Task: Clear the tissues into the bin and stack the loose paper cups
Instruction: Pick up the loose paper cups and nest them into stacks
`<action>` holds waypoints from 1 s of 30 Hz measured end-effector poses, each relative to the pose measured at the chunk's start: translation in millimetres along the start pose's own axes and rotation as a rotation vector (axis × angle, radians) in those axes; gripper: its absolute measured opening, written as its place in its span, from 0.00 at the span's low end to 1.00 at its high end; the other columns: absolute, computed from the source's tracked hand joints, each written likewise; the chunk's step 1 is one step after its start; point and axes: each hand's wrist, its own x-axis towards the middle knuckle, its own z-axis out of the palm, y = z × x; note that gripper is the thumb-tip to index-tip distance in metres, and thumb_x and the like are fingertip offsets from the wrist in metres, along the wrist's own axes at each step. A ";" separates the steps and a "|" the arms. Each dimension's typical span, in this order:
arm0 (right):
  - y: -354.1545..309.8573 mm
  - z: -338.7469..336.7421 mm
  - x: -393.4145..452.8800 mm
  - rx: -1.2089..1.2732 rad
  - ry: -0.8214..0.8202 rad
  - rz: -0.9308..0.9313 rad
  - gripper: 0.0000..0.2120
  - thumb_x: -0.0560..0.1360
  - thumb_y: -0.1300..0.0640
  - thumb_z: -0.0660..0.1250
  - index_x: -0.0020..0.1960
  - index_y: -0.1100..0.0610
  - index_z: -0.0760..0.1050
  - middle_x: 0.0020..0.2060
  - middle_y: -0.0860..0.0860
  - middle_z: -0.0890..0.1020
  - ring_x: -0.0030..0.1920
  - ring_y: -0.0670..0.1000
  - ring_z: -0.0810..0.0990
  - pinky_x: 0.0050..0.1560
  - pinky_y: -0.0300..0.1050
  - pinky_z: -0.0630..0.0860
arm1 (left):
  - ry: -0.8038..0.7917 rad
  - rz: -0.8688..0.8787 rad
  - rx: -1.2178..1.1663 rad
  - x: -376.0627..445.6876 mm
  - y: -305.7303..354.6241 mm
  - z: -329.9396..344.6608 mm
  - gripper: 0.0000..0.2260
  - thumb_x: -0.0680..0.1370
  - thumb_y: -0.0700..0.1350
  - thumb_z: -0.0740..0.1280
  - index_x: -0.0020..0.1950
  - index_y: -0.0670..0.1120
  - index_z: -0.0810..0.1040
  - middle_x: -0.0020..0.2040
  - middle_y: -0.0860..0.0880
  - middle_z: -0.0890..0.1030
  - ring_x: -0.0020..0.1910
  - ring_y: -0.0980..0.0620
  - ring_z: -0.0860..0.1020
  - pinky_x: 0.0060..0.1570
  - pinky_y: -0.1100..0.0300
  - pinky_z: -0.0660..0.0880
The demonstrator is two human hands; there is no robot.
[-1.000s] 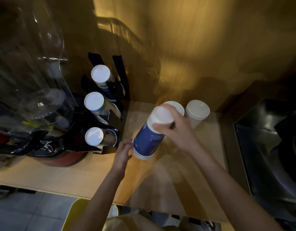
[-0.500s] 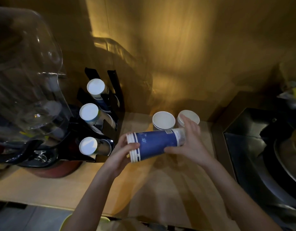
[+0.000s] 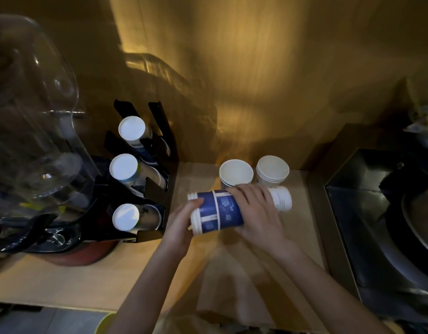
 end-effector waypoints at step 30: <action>38.6 19.9 64.6 0.963 0.178 0.597 0.51 0.59 0.62 0.80 0.71 0.52 0.51 0.61 0.46 0.65 0.65 0.45 0.63 0.62 0.43 0.67 | 0.067 -0.167 -0.752 31.9 5.2 -16.3 0.19 0.75 0.59 0.60 0.59 0.49 0.74 0.55 0.46 0.81 0.53 0.46 0.79 0.53 0.50 0.74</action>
